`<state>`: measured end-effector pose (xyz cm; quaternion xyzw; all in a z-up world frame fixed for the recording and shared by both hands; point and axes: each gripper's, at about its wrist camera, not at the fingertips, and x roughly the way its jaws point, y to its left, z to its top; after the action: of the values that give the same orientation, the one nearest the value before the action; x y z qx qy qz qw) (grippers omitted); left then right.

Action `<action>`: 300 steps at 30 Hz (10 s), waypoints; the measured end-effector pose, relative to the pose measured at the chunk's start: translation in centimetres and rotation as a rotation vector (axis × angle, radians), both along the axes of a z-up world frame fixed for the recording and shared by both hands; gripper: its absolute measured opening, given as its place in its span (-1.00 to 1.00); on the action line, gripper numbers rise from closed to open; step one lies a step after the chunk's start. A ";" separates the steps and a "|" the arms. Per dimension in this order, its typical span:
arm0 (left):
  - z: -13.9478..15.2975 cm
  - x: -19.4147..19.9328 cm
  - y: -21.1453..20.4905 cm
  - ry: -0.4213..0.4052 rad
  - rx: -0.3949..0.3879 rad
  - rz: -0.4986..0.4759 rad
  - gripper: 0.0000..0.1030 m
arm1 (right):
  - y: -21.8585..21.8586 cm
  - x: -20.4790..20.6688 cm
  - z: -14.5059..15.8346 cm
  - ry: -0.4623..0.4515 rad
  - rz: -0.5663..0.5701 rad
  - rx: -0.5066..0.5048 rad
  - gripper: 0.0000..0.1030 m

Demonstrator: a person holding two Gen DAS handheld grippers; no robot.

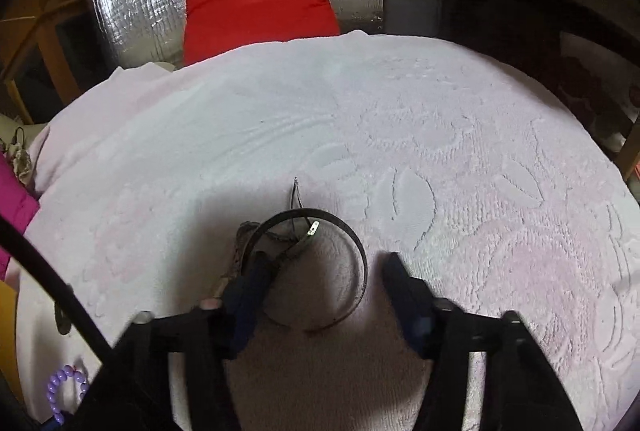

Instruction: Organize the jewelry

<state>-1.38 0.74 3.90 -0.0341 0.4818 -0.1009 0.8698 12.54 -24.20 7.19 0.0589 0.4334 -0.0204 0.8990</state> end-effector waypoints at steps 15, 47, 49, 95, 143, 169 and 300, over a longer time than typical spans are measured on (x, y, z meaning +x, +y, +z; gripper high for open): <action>0.0 0.0 1.6 0.008 -0.014 0.056 -0.11 | -3.5 -2.9 1.2 0.066 0.054 0.068 -0.79; -1.0 1.4 1.5 -0.018 -0.053 0.069 -0.82 | 0.9 -3.1 0.3 0.026 0.169 -0.102 0.23; -0.7 1.2 1.6 -0.027 -0.053 0.070 -0.82 | 0.6 -3.3 0.7 0.043 0.169 -0.074 0.23; 13.5 -14.0 20.4 -0.474 -0.003 0.581 -0.82 | 20.2 -16.5 11.7 -0.218 0.613 0.300 0.23; 2.8 -10.2 34.7 -0.087 0.127 0.870 -0.82 | 46.7 -15.1 5.2 -0.075 0.935 0.108 0.24; 4.8 -9.0 31.0 -0.129 0.228 0.853 0.00 | 36.6 -12.8 7.6 -0.087 0.705 0.253 0.37; -1.0 6.3 5.1 -0.101 0.007 0.221 0.63 | -3.1 -1.1 -1.6 -0.004 -0.073 0.465 -0.78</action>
<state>4.90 5.85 2.95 -0.0787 0.4312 -0.0043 0.8988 11.40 -27.28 5.62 0.2800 0.4225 0.0477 0.8607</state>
